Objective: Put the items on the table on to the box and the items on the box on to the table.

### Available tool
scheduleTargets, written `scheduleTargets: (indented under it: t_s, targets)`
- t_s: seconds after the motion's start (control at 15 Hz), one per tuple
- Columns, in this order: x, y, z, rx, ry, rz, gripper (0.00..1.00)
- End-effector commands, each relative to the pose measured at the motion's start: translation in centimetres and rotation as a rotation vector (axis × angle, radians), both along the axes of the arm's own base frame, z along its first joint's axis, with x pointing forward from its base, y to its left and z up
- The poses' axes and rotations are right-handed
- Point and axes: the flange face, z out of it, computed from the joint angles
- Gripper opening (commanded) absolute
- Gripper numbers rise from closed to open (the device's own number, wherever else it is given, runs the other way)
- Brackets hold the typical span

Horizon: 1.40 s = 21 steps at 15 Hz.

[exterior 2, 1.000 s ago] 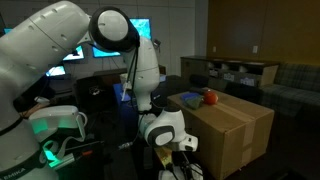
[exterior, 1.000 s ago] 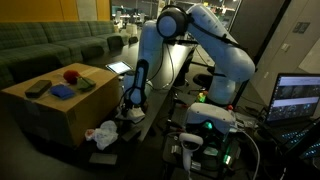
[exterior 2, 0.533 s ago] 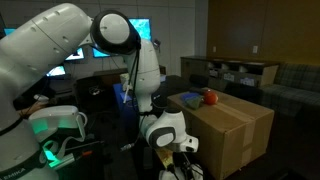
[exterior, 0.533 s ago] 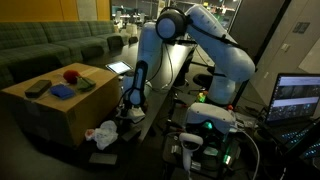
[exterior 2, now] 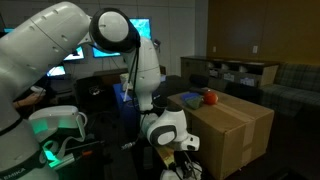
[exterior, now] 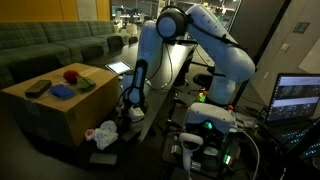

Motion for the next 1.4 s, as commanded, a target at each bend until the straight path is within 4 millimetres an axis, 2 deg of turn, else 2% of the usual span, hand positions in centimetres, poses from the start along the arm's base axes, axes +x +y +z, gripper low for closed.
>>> scheduleTargets:
  t_s: [0.0,0.2,0.4,0.53,0.8,0.93,1.33]
  targets:
    - [-0.4,0.2,2.0,0.007,0.024,0.015,0.12]
    - [-1.1,0.4,4.4,0.007,0.028,0.007,0.13]
    - [-1.9,0.6,7.8,0.000,0.037,-0.006,0.13]
    - [-2.3,0.8,10.5,-0.007,0.037,-0.013,0.13]
    - [-2.3,1.5,17.3,-0.044,0.026,-0.019,0.13]
    - [-1.6,1.7,21.0,-0.076,0.002,-0.023,0.13]
    - [2.5,3.2,31.7,-0.177,-0.112,-0.040,0.13]
